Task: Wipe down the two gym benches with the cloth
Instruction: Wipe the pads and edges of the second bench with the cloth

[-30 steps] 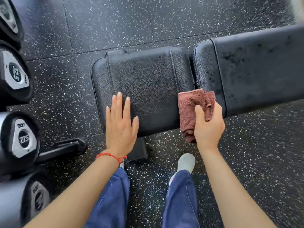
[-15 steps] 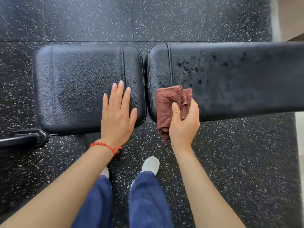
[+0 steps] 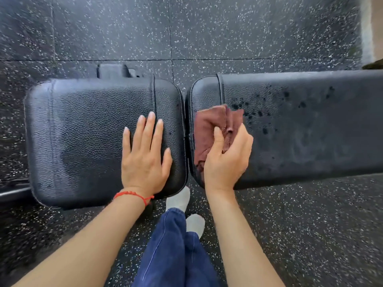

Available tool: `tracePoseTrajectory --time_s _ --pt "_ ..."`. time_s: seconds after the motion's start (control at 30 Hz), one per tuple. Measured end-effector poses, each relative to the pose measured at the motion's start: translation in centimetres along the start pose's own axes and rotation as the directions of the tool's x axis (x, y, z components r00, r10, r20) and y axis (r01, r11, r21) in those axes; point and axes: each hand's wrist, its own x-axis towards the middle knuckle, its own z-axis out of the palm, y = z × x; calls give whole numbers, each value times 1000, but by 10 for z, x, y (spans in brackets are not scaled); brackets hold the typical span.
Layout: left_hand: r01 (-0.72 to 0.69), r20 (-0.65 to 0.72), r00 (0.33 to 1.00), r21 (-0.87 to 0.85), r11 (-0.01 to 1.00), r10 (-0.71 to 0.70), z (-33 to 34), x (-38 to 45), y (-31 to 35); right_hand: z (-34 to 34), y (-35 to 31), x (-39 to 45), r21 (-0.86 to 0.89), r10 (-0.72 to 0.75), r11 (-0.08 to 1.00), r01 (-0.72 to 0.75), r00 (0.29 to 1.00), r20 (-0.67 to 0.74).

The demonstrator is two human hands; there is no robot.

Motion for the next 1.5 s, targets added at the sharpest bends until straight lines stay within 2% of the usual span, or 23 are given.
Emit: tracePoseTrajectory --time_s 0.23,0.53,0.67,0.9,1.07,1.27,1.37,1.5 --pt "5 19 1000 -22 1000 -5 -2 1 0 35 -25 53 -25 -64 998 64 998 -1" --pt "9 12 1000 1 1000 -9 -3 1 0 -42 22 -35 -36 39 999 -34 985 170" --pt "5 3 1000 12 1000 -5 -2 1 0 -55 31 -48 -56 85 996 -75 976 199" --pt "16 -3 1000 13 1000 -16 -1 1 3 -35 28 -17 -20 -31 999 35 986 167" --pt "99 -94 989 -114 989 -110 -7 8 28 -13 9 34 32 -81 997 76 981 175" --pt "42 -116 991 -204 978 -67 2 29 79 3 6 102 92 -86 993 71 983 164" --pt "21 -77 996 -190 982 -36 12 43 87 -8 20 82 82 -80 995 65 976 201" --pt "-96 -29 995 -100 990 94 17 53 75 -61 61 17 69 -21 998 1 956 293"
